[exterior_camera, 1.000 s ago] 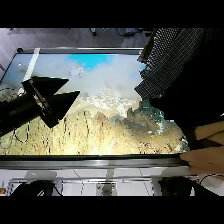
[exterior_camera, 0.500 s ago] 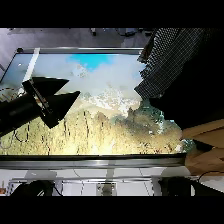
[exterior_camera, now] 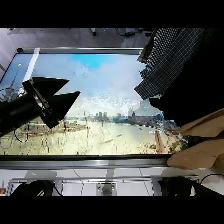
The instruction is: Fold the clothes and pants, and hang the long-sleeved shirts on hangers.
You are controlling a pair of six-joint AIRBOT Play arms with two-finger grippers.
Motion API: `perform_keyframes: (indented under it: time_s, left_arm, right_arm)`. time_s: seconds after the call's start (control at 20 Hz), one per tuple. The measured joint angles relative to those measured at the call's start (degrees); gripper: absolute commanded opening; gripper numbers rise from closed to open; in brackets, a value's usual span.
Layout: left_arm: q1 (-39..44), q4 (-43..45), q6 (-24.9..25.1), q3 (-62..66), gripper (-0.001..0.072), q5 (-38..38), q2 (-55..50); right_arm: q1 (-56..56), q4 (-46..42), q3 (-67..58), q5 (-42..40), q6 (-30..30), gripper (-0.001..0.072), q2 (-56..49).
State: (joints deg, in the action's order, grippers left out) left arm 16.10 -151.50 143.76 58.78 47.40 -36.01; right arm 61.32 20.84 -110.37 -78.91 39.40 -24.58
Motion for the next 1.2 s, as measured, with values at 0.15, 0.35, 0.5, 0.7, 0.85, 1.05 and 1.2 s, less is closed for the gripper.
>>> perform_keyframes:
  time_s: [0.15,0.35,0.5,0.7,0.85,1.05,1.2]
  left_arm:
    - [0.0,0.59,0.0,0.0,0.0577,0.07,0.0]
    - [-0.02,2.14,-0.02,-0.02,0.0578,0.13,0.0]
    - [-0.07,6.01,0.0,-0.02,0.0578,-0.09,0.0]
    - [-0.04,9.03,0.0,-0.02,0.0578,-0.35,0.0]
    - [-0.07,9.84,0.0,-0.02,0.0577,-0.42,0.0]
    - [-0.07,10.27,0.0,-0.02,0.0578,-0.46,0.0]
    - [-0.07,10.4,0.0,-0.02,0.0578,-0.46,0.0]
  right_arm:
    - [-1.31,-4.26,1.22,-10.43,4.72,0.07,-2.01]
    - [-3.72,-5.09,3.26,-21.29,10.38,0.0699,-4.35]
    - [-5.7,-3.02,4.52,-24.57,12.04,0.07,-6.38]
    - [-6.67,0.61,5.05,-25.4,13.53,0.07,-9.7]
    - [-6.86,1.27,5.22,-25.75,14.08,0.07,-11.1]
    - [-6.95,1.38,5.27,-25.92,14.38,0.07,-11.65]
    - [-6.97,1.4,5.27,-26.01,14.45,0.07,-11.8]
